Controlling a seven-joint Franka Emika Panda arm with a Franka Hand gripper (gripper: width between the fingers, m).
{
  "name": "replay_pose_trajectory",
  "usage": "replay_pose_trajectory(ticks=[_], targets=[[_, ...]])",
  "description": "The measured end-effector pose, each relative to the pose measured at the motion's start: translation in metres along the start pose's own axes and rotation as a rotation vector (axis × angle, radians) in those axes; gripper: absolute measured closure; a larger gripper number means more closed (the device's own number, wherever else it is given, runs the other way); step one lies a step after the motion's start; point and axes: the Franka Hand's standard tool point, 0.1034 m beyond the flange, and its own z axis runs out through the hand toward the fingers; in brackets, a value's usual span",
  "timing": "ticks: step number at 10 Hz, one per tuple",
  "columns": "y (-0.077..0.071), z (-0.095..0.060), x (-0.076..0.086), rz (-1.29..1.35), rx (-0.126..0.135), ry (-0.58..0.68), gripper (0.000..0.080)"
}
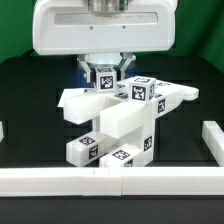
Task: Assemble chair
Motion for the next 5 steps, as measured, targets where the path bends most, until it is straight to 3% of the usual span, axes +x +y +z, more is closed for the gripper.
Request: replay_pose_trajectory(ticks=[5], targets=[[0.0009, 0.0006, -0.0005, 0.467, 0.02, -0.004, 0.0512]])
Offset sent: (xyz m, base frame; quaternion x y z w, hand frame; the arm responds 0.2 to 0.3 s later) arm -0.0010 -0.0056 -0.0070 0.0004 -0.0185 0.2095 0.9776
